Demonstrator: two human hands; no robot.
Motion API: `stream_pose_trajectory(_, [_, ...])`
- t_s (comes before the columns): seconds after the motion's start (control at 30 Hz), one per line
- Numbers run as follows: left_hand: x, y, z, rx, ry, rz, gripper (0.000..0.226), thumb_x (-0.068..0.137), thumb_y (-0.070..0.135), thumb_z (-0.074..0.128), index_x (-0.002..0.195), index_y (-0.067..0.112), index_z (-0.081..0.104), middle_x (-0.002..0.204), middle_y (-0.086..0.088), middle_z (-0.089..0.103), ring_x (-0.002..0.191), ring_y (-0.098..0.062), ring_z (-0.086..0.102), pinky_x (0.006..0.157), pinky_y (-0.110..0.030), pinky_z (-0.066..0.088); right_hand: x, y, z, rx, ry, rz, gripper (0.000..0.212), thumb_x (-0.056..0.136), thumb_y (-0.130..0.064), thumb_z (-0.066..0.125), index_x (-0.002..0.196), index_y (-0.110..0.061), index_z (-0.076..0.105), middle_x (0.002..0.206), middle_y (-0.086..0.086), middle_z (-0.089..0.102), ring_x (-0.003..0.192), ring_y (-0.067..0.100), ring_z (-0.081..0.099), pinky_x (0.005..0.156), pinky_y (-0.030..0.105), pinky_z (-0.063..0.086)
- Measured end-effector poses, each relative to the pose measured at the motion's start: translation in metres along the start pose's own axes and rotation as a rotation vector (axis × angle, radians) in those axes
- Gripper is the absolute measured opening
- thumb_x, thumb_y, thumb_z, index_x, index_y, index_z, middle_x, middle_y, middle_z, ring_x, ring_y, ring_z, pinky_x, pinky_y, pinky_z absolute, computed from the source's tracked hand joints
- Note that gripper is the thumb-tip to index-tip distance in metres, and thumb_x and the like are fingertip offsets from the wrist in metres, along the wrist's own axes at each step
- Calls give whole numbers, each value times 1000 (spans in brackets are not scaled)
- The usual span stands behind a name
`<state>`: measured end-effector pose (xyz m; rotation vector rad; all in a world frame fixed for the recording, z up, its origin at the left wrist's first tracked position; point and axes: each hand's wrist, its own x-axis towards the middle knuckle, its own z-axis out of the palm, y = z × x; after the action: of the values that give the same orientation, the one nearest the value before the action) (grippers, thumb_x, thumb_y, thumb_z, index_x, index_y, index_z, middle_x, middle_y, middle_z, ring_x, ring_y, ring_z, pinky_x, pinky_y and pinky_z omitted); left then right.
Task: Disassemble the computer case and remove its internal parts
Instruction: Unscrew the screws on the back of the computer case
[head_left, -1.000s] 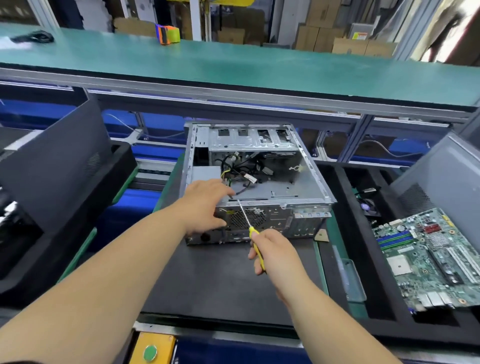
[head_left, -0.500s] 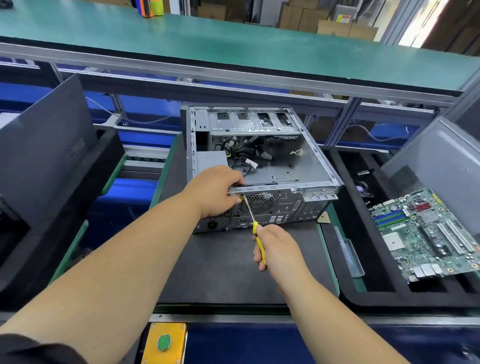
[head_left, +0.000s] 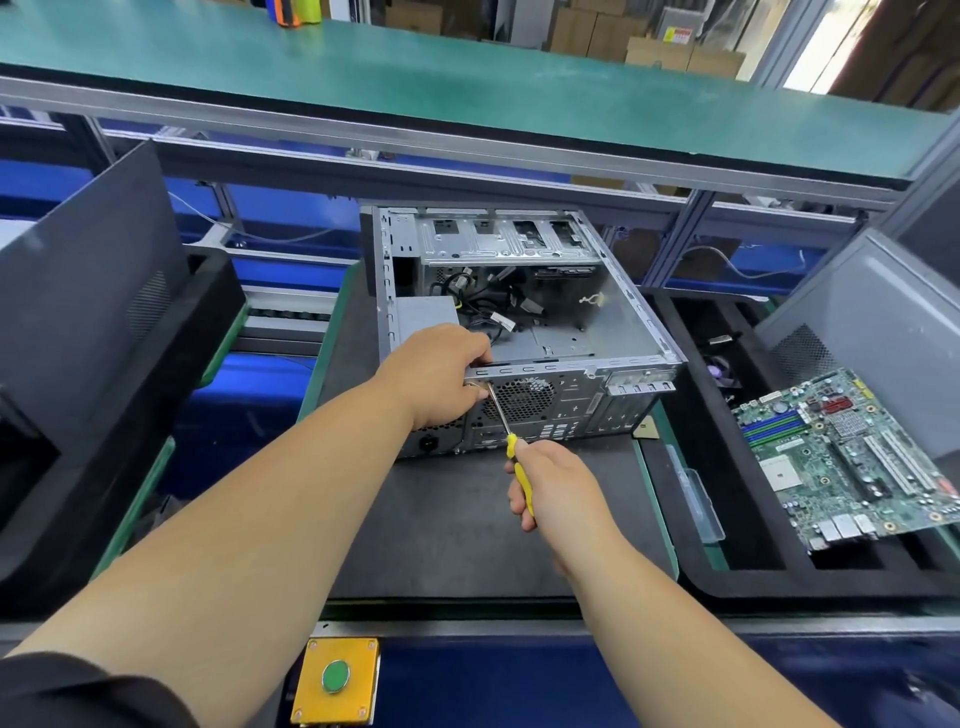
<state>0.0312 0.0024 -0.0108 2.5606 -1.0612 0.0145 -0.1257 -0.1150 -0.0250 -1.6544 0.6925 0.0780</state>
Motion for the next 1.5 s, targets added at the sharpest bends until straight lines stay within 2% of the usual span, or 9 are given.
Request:
stream_pose_trajectory(0.3, [0, 0, 1, 5, -6, -2, 31, 84, 36, 70, 110, 23, 57, 108, 3, 59, 104, -19, 50, 87, -35, 44, 1, 0, -1, -5, 7, 14, 30, 100, -33, 46, 85, -11, 60, 47, -2, 53, 35, 11, 40, 46, 24, 35])
stream_pose_trajectory(0.57, [1, -3, 3, 15, 7, 21, 31, 85, 35, 70, 110, 22, 56, 107, 3, 59, 103, -18, 49, 85, -33, 42, 7, -6, -2, -37, 27, 94, 33, 101, -34, 45, 81, -12, 61, 43, -4, 52, 32, 10, 39, 38, 18, 32])
stream_pose_trajectory(0.83, [2, -3, 3, 19, 8, 29, 31, 85, 35, 68, 110, 22, 56, 107, 3, 58, 104, -19, 49, 85, -33, 41, 0, -6, 4, 41, 71, 38, 27, 100, -31, 51, 86, -9, 60, 46, -6, 50, 34, 8, 37, 38, 16, 32])
stream_pose_trajectory(0.97, [2, -4, 3, 23, 10, 34, 30, 85, 36, 68, 109, 22, 56, 105, 3, 58, 103, -19, 49, 83, -32, 39, -1, -11, 8, 238, 25, 205, 24, 99, -30, 56, 83, -12, 56, 48, -2, 49, 38, 11, 34, 43, 22, 30])
stream_pose_trajectory(1.1, [2, -4, 3, 26, 13, 38, 30, 85, 36, 68, 109, 22, 56, 104, 3, 58, 102, -19, 48, 82, -31, 39, -2, -13, 11, 496, -83, 418, 22, 90, -26, 68, 77, -13, 57, 53, 2, 50, 42, 13, 40, 52, 26, 37])
stream_pose_trajectory(1.17, [2, -4, 3, 29, 14, 42, 30, 85, 35, 68, 108, 21, 56, 103, 3, 57, 101, -19, 48, 81, -31, 37, -1, -14, 11, 566, -129, 445, 25, 93, -33, 63, 84, -10, 63, 56, 2, 51, 44, 12, 42, 53, 26, 39])
stream_pose_trajectory(1.23, [3, -5, 3, 33, 17, 46, 29, 85, 35, 68, 108, 21, 56, 103, 3, 57, 101, -19, 48, 81, -31, 36, 0, -16, 10, 629, -163, 445, 39, 98, -39, 51, 89, -5, 68, 59, 3, 52, 48, 13, 44, 55, 27, 42])
stream_pose_trajectory(1.3, [3, -5, 4, 33, 18, 46, 29, 85, 35, 67, 108, 21, 56, 103, 3, 57, 102, -20, 48, 80, -30, 36, 0, -16, 9, 657, -165, 449, 46, 102, -36, 43, 88, -2, 70, 61, 5, 56, 50, 14, 50, 58, 28, 47])
stream_pose_trajectory(1.5, [2, -5, 4, 27, 18, 37, 33, 85, 38, 68, 112, 22, 56, 107, 3, 58, 105, -19, 49, 85, -32, 40, -2, -17, 10, 647, -124, 441, 33, 101, -31, 52, 91, -4, 70, 63, 4, 64, 48, 12, 60, 53, 24, 56])
